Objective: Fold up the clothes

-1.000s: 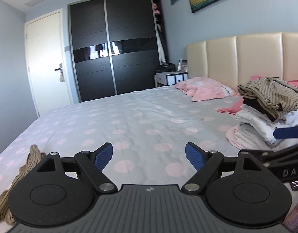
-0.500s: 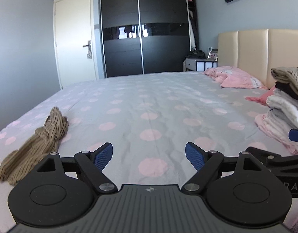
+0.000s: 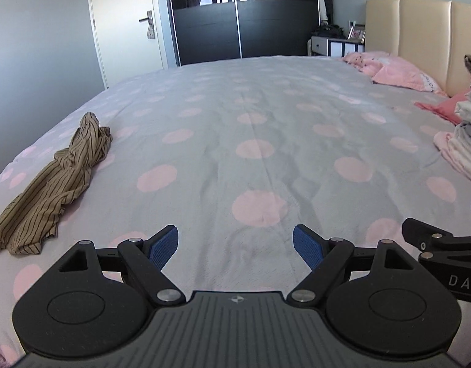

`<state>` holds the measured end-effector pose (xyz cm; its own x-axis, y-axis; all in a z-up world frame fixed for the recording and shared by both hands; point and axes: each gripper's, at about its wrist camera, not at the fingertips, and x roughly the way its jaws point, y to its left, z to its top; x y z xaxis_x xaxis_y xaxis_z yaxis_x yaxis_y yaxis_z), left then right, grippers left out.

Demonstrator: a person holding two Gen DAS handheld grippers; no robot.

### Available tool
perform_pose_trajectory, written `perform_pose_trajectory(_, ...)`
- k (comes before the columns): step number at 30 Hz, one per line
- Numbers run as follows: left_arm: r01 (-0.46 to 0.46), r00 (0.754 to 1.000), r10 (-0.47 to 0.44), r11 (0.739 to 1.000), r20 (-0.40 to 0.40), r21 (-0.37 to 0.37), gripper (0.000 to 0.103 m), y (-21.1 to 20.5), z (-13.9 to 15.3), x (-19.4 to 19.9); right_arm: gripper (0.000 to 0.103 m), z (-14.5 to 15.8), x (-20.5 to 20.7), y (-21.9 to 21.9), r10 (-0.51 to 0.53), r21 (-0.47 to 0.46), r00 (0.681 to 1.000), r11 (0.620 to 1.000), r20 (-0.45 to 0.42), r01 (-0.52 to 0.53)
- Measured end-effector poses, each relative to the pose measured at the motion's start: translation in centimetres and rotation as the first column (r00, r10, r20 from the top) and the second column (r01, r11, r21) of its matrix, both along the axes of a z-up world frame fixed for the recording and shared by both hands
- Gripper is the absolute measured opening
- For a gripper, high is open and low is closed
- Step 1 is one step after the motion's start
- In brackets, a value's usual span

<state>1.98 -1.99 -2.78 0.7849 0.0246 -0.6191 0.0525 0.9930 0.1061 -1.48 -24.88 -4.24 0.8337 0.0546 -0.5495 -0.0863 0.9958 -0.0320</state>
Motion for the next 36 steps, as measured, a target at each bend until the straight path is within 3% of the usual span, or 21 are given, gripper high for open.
perform_pose_trajectory(14, -0.031, 0.997, 0.031, 0.999, -0.075, -0.004, 0.082, 0.3, -1.4, 1.4, 0.101, -0.6, 1.7, 0.2, 0.029, 0.005, 0.999, 1.0, -0.022, -0.029)
perform_pose_trajectory(36, -0.003, 0.999, 0.004, 1.0, -0.053, 0.02, 0.082, -0.7, -0.6, 0.4, 0.101, 0.4, 0.4, -0.5, 0.053, 0.058, 0.999, 0.997, 0.008, -0.053)
